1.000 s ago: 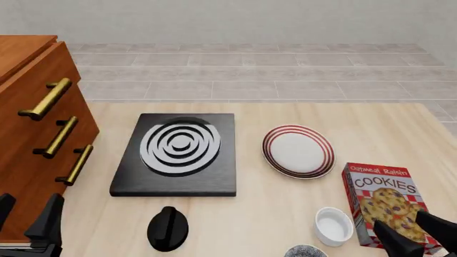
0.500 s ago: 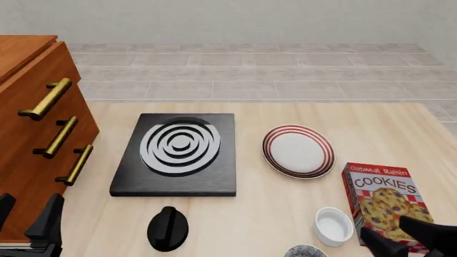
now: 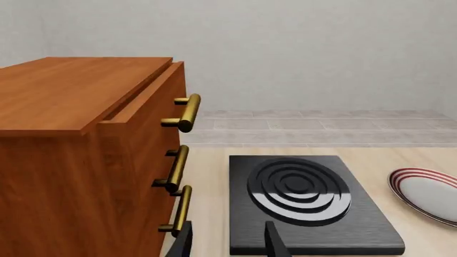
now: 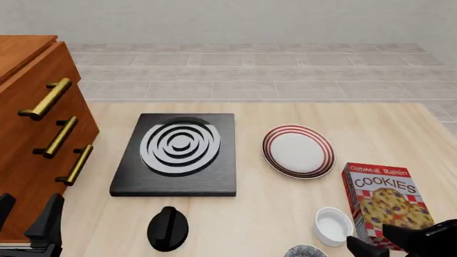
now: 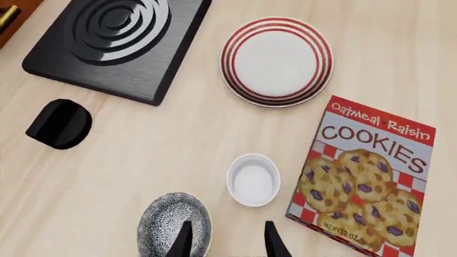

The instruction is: Pick the akita bowl next to the ramekin and place it on the plate.

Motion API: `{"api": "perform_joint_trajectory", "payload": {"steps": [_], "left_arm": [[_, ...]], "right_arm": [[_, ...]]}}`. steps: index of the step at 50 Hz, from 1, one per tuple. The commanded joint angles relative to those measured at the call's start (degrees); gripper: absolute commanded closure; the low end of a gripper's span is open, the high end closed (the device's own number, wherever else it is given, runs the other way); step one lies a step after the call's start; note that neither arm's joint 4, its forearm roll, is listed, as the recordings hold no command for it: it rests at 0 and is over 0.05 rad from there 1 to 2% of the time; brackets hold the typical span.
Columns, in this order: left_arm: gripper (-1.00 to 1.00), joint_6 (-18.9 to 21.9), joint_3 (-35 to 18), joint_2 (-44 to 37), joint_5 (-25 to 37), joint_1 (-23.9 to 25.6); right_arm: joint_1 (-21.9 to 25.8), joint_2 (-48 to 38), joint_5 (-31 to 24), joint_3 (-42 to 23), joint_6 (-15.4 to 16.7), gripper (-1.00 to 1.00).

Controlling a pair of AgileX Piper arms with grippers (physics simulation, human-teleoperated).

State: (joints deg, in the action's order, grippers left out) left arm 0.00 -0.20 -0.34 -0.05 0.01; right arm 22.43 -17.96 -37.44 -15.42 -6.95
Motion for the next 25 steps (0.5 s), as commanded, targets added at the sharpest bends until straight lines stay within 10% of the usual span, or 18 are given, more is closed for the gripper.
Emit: {"api": "perform_joint_trajectory", "payload": {"steps": [1, 25], "left_arm": [[-1.0, -0.02, 0.0, 0.0, 0.0, 0.01], [-1.0, -0.01, 0.0, -0.01, 0.0, 0.0]], "right_arm": [[2.77, -4.53, 2.89, 1.43, -2.38, -1.0], [4.98, -10.53, 6.98, 4.06, -4.07, -1.0]]}}
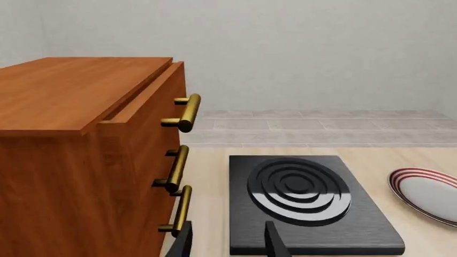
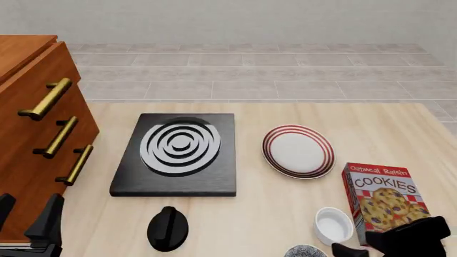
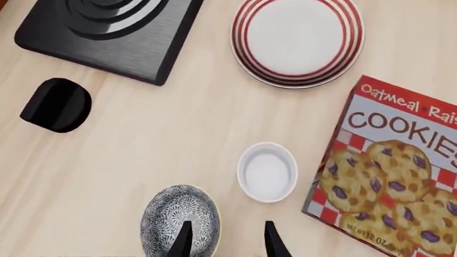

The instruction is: Pick the akita bowl next to the ramekin and place it on the plate.

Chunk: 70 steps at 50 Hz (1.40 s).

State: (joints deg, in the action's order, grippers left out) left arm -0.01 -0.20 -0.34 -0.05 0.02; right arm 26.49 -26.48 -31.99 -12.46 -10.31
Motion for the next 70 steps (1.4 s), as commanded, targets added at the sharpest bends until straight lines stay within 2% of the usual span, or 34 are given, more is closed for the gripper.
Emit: {"api": "perform_joint_trajectory", "payload": {"steps": [1, 18, 27, 37, 70], "left_arm": [[-1.0, 0.0, 0.0, -0.01, 0.0, 0.0], [-1.0, 0.0, 0.0, 0.0, 0.0, 0.0], [-1.0, 0.01, 0.0, 0.01, 0.0, 0.0], [-1.0, 0.01, 0.0, 0.0, 0.0, 0.0], [-1.0, 0.02, 0.0, 0.0, 0.0, 0.0]], "right_arm": [[0.8, -2.28, 1.69, 1.31, -0.61, -1.0], [1.24, -5.11, 2.89, 2.39, 0.52, -1.0], [3.04, -8.5, 5.5, 3.47, -2.54, -1.0], [4.46, -11.75, 7.63, 3.38, -3.44, -1.0], [5.29, -20.99, 15.9, 5.71, -4.16, -1.0]]}}
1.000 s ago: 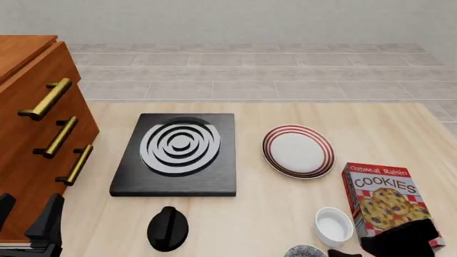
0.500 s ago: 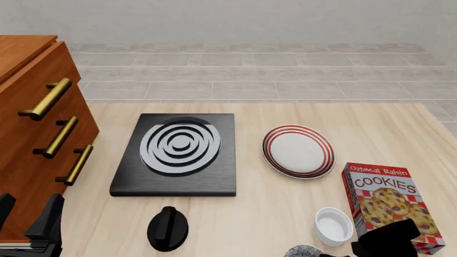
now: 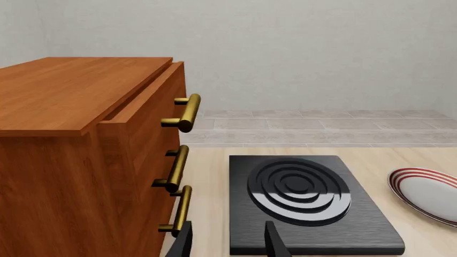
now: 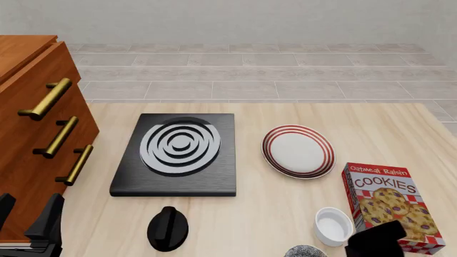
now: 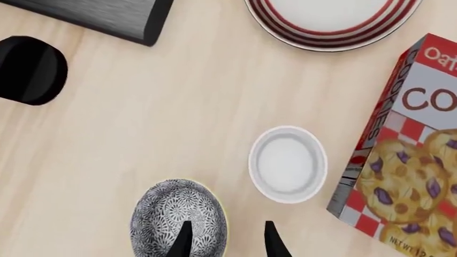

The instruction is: Pick the akita bowl next to the ramekin and place it on the plate.

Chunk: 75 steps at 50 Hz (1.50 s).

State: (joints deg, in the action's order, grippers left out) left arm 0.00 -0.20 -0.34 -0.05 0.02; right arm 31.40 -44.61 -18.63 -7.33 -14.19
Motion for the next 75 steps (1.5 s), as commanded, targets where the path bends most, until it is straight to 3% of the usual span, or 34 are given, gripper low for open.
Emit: {"api": "perform_joint_trajectory", "payload": {"steps": [1, 23, 51, 64, 65, 75], "left_arm": [[-1.0, 0.01, 0.0, 0.0, 0.0, 0.0], [-1.0, -0.01, 0.0, 0.0, 0.0, 0.0], [-1.0, 0.01, 0.0, 0.0, 0.0, 0.0], [-1.0, 0.01, 0.0, 0.0, 0.0, 0.0], [-1.0, 0.0, 0.0, 0.0, 0.0, 0.01], [-1.0, -0.01, 0.0, 0.0, 0.0, -0.01]], "right_arm": [[0.5, -3.01, 2.65, 0.6, -0.41, -1.0], [0.94, -5.57, 3.81, 1.16, -0.84, -1.0], [1.41, -12.37, 9.65, 2.17, -0.88, -1.0], [2.81, -13.91, 11.69, 3.12, -2.39, -1.0], [2.81, -13.52, 11.29, 3.04, -2.51, 1.0], [3.38, -11.58, 9.3, 2.23, -2.81, 1.0]]}}
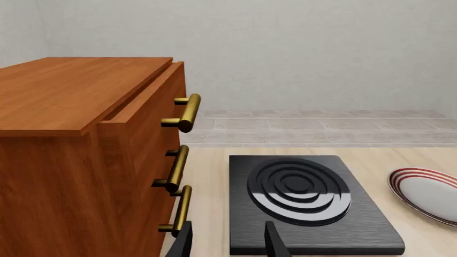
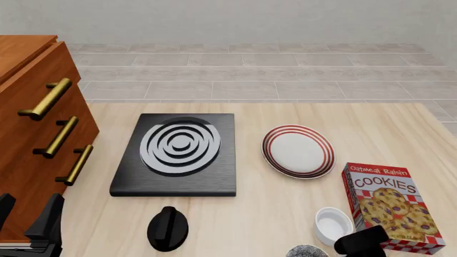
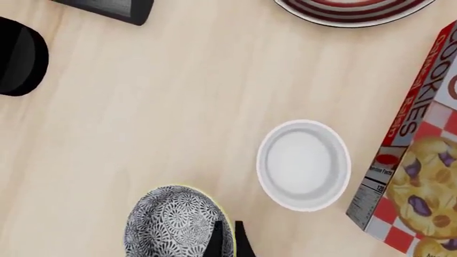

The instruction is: Pick the akita bowl next to the ramekin and place it on the plate.

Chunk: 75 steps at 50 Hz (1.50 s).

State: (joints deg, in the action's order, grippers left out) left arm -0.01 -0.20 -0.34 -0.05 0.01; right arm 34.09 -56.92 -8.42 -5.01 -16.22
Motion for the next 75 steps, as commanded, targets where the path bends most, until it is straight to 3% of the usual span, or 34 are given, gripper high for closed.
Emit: {"api": "perform_joint_trajectory", "payload": {"steps": [1, 22, 31, 43, 55, 59, 66, 73, 75], "left_arm": [[-1.0, 0.04, 0.0, 0.01, 0.0, -0.02], [-1.0, -0.01, 0.0, 0.0, 0.0, -0.01], [-1.0, 0.01, 0.0, 0.0, 0.0, 0.0], [-1.0, 0.0, 0.0, 0.0, 0.0, -0.01], [-1.0, 0.01, 0.0, -0.01, 0.0, 0.01], [-1.0, 0.01, 0.0, 0.0, 0.0, 0.01], [-1.0, -0.01, 0.0, 0.0, 0.0, 0.0], [-1.0, 0.0, 0.0, 0.0, 0.0, 0.0], [-1.0, 0.0, 0.0, 0.01, 0.0, 0.01]], "right_arm": [[0.76, 0.89, -1.09, -0.18, -0.79, 1.0], [3.02, 5.91, -7.42, -3.55, -2.47, 1.0], [4.47, 6.62, -7.48, -3.76, -6.86, 1.0], [5.65, 8.91, -9.28, -5.27, -10.3, 1.0], [7.44, 10.69, -9.75, -5.87, -18.09, 1.0], [6.03, 10.83, -10.46, -7.01, -17.2, 1.0], [4.42, 10.83, -10.05, -6.9, -19.41, 1.0], [0.83, 10.94, -10.65, -7.62, -18.88, 1.0], [0.27, 11.25, -10.62, -7.32, -20.25, 1.0]]}}
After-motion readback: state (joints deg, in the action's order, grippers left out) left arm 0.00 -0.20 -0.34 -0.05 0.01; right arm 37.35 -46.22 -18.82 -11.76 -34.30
